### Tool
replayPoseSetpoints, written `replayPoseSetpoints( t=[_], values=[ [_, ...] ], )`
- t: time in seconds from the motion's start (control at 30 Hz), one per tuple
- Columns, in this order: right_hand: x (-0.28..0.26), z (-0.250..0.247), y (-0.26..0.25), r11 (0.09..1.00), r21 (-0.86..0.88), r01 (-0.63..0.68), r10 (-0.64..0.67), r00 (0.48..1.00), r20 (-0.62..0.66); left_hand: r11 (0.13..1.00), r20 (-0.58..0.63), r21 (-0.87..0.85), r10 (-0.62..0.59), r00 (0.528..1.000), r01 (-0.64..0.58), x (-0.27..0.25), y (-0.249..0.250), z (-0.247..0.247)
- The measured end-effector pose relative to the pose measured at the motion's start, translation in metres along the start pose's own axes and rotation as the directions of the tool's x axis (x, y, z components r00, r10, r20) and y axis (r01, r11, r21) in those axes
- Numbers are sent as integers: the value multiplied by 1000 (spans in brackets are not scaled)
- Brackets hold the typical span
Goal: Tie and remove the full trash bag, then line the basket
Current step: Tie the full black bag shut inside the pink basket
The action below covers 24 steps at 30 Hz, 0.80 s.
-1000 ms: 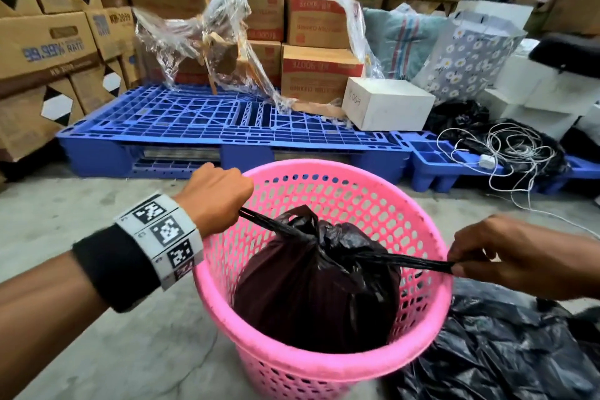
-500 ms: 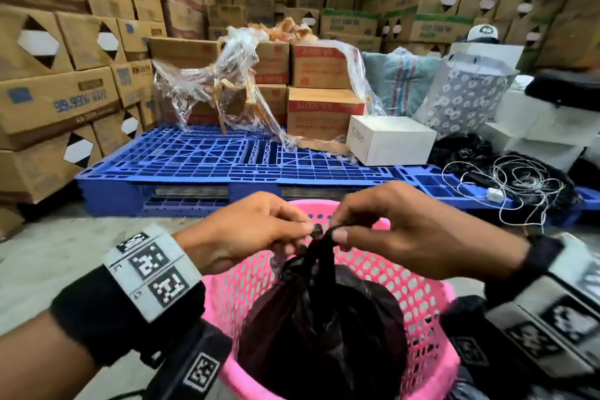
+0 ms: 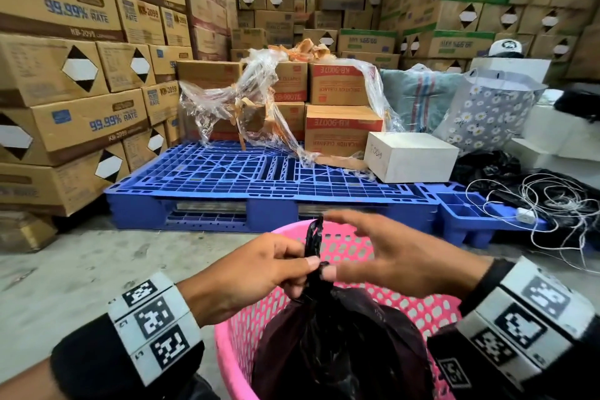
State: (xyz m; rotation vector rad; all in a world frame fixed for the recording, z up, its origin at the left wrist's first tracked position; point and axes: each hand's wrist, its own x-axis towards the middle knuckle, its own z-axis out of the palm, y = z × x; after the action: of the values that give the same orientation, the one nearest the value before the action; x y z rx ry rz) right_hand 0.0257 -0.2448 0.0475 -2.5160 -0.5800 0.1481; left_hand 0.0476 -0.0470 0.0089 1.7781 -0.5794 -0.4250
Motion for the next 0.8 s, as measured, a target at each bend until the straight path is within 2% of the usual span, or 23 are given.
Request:
replayPoseSetpoints(
  t=[0.07, 0.1, 0.17, 0.33, 0.4, 0.47, 0.53, 0.57, 0.67, 0.73, 0.8],
  values=[
    [-4, 6, -1, 993, -112, 41, -32, 997, 76, 1000, 9, 2, -9, 1000, 9, -1, 1, -1],
    [-3, 9, -1, 990, -102, 93, -84, 993, 82, 1000, 19, 8, -21, 1000, 20, -1, 2, -1],
    [0, 15, 1, 978, -83, 191, -188, 981, 37, 998, 41, 31, -58, 997, 56, -1, 4, 0],
    [-1, 19, 7, 905, -293, 309, -339, 939, -59, 981, 105, -14, -191, 976, 194, -1, 9, -4],
    [-3, 20, 4, 885, -292, 364, -398, 915, -67, 982, 112, -6, -188, 976, 189, -3, 10, -7],
    [-3, 20, 5, 890, -232, 393, -418, 906, -66, 988, 102, 37, -151, 983, 148, -5, 12, -6],
    [-3, 19, 5, 930, -144, 339, -348, 937, -38, 988, 27, 115, -110, 994, 106, -5, 12, -3],
    [-3, 18, 5, 947, -113, 302, -306, 952, -19, 976, -29, 205, -68, 997, 73, -5, 11, -1],
    [-4, 17, 4, 970, -46, 238, -237, 971, 22, 826, -156, 560, 183, 971, -66, -7, 11, 7],
    [-5, 16, 3, 975, -13, 222, -221, 975, 34, 745, -146, 656, 285, 947, -123, -11, 10, 12],
    [-6, 14, 2, 982, -5, 188, -188, 982, 32, 686, -92, 707, 328, 940, -171, -13, 10, 14]
  ],
)
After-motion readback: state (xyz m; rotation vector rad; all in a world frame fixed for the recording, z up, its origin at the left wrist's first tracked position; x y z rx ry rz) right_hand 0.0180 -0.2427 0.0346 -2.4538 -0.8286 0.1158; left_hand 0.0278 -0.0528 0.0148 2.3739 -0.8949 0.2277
